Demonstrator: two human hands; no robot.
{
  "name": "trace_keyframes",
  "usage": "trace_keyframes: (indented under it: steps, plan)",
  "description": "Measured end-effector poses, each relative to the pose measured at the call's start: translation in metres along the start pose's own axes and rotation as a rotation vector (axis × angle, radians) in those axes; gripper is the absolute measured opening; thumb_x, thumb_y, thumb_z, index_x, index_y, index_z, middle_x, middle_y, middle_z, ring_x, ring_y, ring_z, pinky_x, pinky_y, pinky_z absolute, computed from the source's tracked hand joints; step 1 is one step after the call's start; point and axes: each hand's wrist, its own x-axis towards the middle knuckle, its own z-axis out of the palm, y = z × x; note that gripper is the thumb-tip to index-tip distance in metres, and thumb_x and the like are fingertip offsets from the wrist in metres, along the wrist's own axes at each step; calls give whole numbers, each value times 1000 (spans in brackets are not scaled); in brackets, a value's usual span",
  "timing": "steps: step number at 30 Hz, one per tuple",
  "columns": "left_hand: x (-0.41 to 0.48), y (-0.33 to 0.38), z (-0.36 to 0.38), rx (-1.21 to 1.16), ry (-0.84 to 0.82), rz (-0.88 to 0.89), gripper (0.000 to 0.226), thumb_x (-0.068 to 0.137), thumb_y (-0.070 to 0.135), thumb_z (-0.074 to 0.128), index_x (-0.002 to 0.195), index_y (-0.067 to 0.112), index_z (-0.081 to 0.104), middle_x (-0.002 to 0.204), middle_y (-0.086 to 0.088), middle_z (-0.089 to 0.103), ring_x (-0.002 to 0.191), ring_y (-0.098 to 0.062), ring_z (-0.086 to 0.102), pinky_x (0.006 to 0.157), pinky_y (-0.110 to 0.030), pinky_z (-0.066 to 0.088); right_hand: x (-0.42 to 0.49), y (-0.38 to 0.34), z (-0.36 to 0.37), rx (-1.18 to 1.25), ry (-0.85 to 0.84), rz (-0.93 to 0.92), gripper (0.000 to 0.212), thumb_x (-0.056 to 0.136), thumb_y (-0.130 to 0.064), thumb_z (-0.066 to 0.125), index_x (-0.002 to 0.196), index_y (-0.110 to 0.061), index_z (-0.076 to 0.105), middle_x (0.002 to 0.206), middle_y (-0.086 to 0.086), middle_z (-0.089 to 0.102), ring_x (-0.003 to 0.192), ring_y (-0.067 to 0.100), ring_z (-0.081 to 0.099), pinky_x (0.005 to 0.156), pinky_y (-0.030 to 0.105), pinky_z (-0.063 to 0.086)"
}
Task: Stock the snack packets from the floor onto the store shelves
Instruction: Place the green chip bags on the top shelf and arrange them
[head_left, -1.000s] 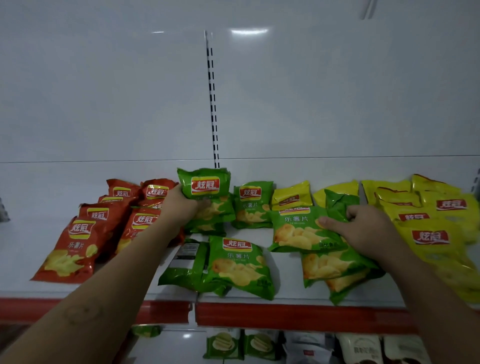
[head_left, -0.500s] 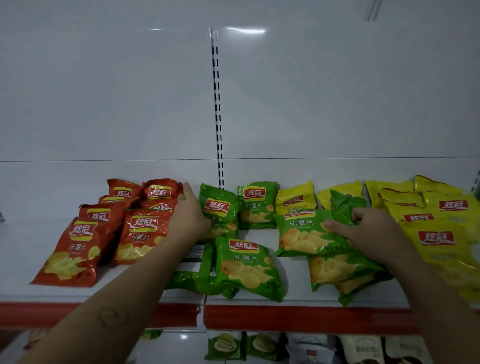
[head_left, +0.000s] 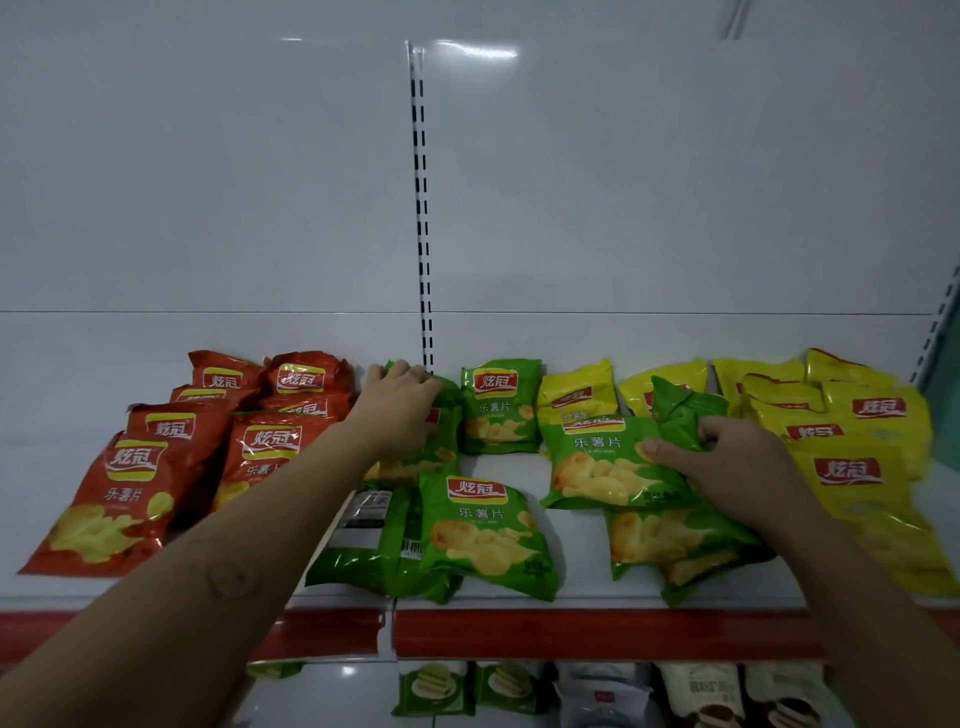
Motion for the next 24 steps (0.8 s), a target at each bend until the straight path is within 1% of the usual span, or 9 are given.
trace_keyframes:
  steps: [3,5,7,8,12,14,17,20,24]
  plan:
    - [6,-4,-10,-166,-69,28,56,91,26,65,142,16,42,139,-10,46,130,-29,44,110,-47,36,1,-1,-2,-10,10,-5,54,80,-39,75,53,-15,35,50,-3,35,48,12,36,48,29,21]
    - [8,-7,-12,-334,-118,52,45,90,20,65,128,11,44,119,-10,53,110,-28,55,90,-38,50,1,-1,-2,-21,5,-8,53,80,-40,74,54,-14,35,51,-3,36,49,12,36,48,29,21]
    - [8,-9,-12,-375,-121,62,38,90,22,63,120,11,41,94,-5,58,88,-25,59,70,-33,50,0,0,-1,-35,1,-10,53,80,-41,74,54,-14,36,51,-3,36,49,12,36,48,29,21]
    - [7,-9,-12,-362,-100,56,38,92,28,61,119,12,41,87,-3,58,81,-23,59,64,-32,47,0,1,0,-40,2,-10,54,79,-42,74,54,-14,35,51,-2,35,49,13,36,48,29,22]
    - [10,-5,-7,-232,42,6,50,98,64,35,112,19,52,89,1,62,83,-20,60,70,-32,47,2,4,2,-44,10,-17,55,78,-43,74,54,-14,34,51,-2,34,49,13,35,49,29,22]
    - [13,-4,1,-205,168,-20,57,100,63,28,99,17,62,87,0,65,83,-20,63,68,-31,49,3,4,3,-45,11,-25,55,78,-43,74,54,-14,34,51,-2,34,49,13,35,49,29,21]
    - [19,-4,10,-223,329,-98,58,101,59,32,81,16,65,65,2,58,65,-18,60,57,-26,46,3,4,3,-47,12,-29,55,79,-43,74,55,-14,34,51,-3,33,48,13,34,49,29,21]
    - [22,-3,13,-301,375,-210,58,100,60,36,78,15,65,58,4,55,57,-16,56,57,-27,49,3,5,4,-54,6,-23,54,78,-44,74,56,-14,35,51,-2,34,48,13,34,49,29,22]
    - [28,2,13,-342,363,-230,57,101,60,32,84,14,61,63,2,57,65,-21,61,65,-32,50,4,7,5,-47,1,-23,51,79,-45,73,55,-14,40,51,-3,40,48,12,39,49,28,24]
